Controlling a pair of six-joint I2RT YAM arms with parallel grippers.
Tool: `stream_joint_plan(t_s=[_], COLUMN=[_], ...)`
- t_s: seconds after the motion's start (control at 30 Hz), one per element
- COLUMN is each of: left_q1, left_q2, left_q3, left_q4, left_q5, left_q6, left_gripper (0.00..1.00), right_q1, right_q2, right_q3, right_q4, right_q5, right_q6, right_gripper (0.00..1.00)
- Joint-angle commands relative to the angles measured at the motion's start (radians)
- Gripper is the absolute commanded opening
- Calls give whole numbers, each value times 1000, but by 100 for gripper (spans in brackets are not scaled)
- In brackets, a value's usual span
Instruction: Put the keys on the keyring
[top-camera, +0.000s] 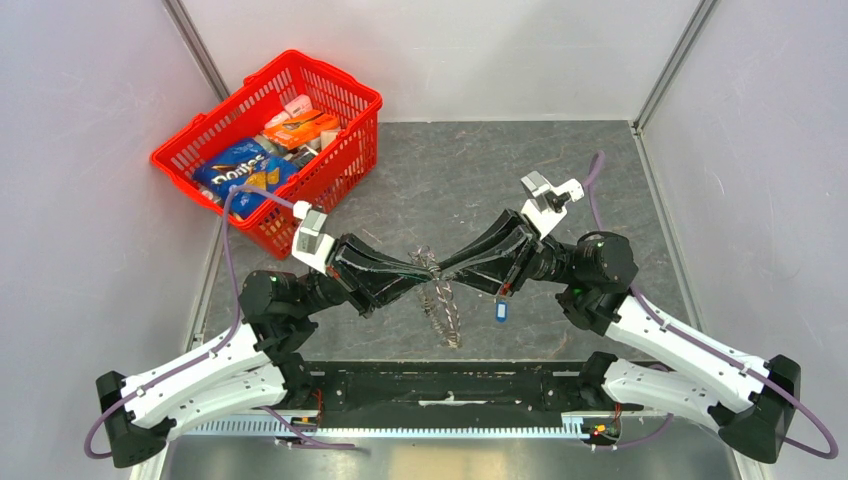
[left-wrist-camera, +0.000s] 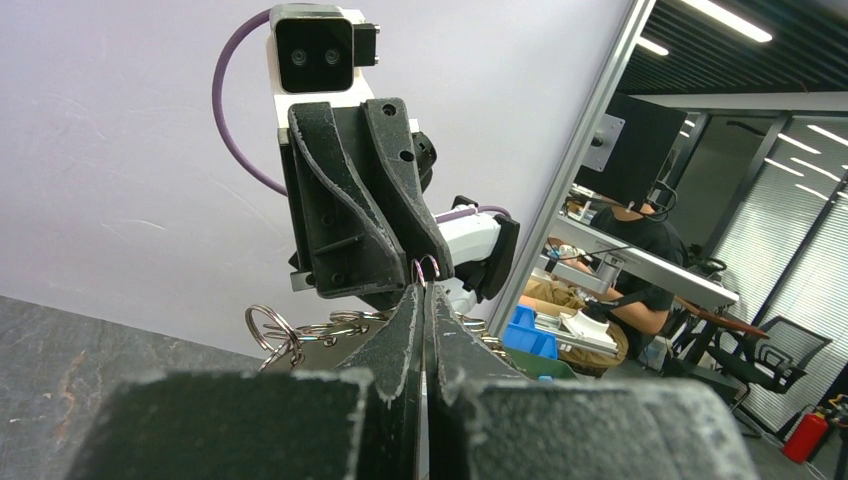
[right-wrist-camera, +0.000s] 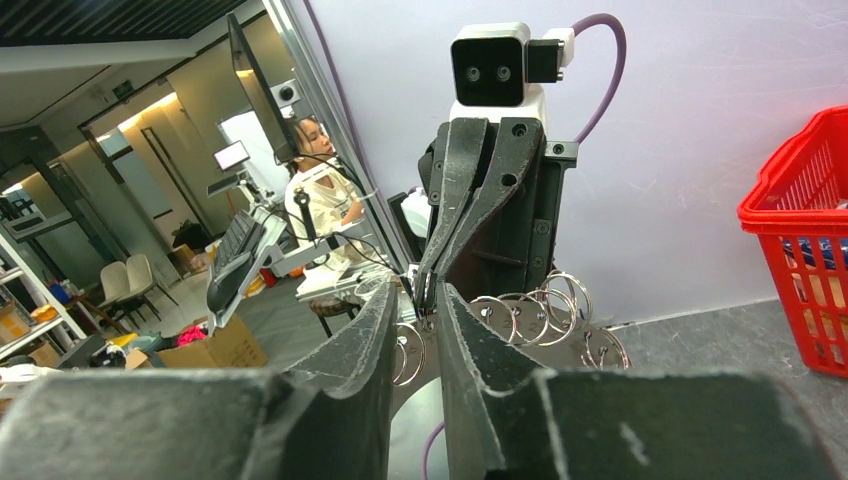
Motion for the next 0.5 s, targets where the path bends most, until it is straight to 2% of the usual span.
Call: stream_joint_plan(t_s=[0.0,0.13,0.23,0.3,0.47], left_q1=[0,1,0,0,0], left_q2=[-15,-17,-19,-25,-44], left_q3=[22,23,24,24,19], left_q4=[41,35,31,22,6], left_q5=[-2,-3,-3,-5,-10], left_q6=[47,47,49,51,60], left_gripper=[2,2,2,2,2], right_q1=[6,6,6,5,3], right_q2=[-14,-34,-81,-123,-274], right_q3=[12,8,9,22,63], right_q4=[47,19,-89,-233,-615], right_q5=[0,11,41,88,233], right_q6=[7,-8,-63,-103,-249], right_gripper=[30,42,46,50,52])
